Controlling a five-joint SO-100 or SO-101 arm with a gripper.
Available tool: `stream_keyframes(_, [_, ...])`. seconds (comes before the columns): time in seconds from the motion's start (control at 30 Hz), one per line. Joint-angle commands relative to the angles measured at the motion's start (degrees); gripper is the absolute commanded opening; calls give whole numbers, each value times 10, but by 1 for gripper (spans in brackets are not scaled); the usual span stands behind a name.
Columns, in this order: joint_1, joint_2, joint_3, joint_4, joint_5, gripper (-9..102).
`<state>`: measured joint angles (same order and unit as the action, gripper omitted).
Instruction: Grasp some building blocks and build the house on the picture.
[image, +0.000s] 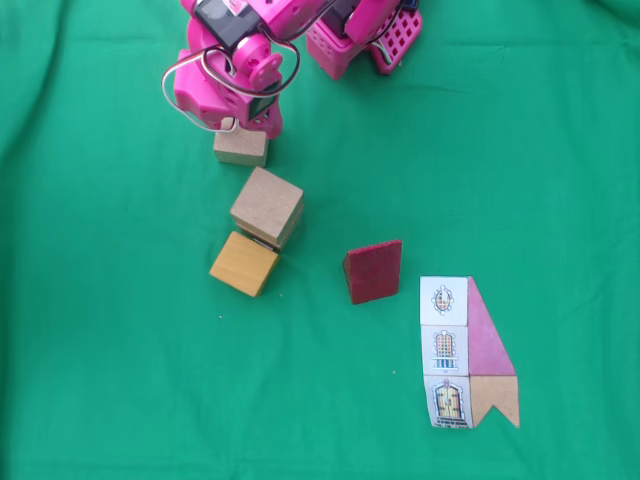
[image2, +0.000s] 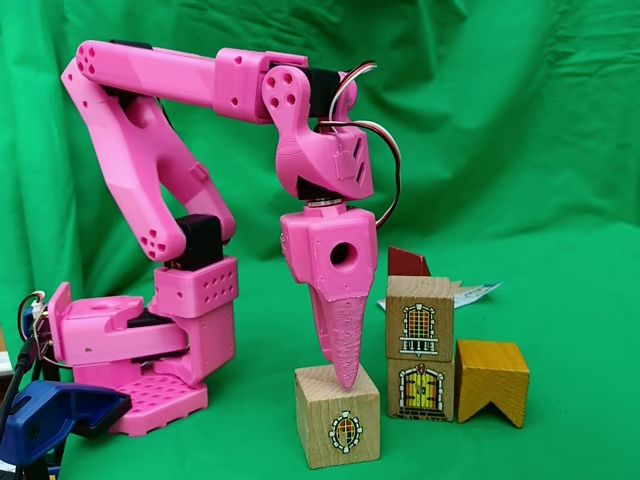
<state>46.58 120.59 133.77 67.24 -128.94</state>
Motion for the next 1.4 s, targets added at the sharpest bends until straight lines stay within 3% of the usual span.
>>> stream_keyframes(0.0, [10, -1, -19, -5, -5, 29])
stream_keyframes(0.23, [51, -2, -18, -5, -4, 37])
stream_keyframes(0.43, [56, -18, -18, -14, -4, 37])
stream_keyframes(0.73, [49, -79, -15, -96, -4, 37])
stream_keyframes(1.37, [47, -128, -9, -98, -4, 36])
